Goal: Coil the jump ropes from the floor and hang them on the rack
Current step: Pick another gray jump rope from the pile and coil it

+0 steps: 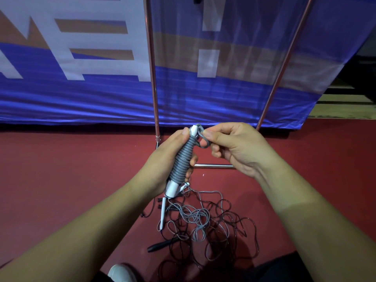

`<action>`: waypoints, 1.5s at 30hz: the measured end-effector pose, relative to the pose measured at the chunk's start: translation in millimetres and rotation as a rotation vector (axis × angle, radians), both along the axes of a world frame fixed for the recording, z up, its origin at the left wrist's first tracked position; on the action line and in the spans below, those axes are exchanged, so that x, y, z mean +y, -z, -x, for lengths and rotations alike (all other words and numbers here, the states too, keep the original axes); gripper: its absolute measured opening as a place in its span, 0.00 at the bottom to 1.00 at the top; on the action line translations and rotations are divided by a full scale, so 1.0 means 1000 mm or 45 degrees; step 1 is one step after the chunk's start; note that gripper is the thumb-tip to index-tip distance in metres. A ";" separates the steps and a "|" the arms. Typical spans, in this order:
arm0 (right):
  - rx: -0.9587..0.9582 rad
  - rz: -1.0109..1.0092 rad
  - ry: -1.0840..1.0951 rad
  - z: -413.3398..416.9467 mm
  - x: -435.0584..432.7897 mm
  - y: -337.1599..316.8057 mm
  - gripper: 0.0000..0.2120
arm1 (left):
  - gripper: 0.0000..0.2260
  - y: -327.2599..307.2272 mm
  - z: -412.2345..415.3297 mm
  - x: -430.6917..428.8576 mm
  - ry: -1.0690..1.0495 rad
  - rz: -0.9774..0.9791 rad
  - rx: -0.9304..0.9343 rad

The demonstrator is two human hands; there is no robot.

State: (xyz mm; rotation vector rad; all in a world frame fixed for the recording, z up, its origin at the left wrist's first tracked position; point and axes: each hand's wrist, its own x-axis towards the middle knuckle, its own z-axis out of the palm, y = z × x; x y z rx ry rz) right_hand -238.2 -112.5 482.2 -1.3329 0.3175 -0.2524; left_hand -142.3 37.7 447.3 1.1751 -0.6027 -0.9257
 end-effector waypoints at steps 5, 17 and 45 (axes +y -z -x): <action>0.017 0.052 0.041 0.002 -0.001 0.000 0.01 | 0.13 -0.001 -0.002 0.003 -0.023 -0.050 -0.178; -0.118 0.420 0.276 -0.004 0.011 0.015 0.06 | 0.12 -0.008 -0.002 0.002 -0.106 -0.088 -0.549; -0.245 -0.058 0.376 -0.036 -0.012 -0.047 0.04 | 0.09 -0.041 -0.021 -0.020 -0.256 -0.095 -0.497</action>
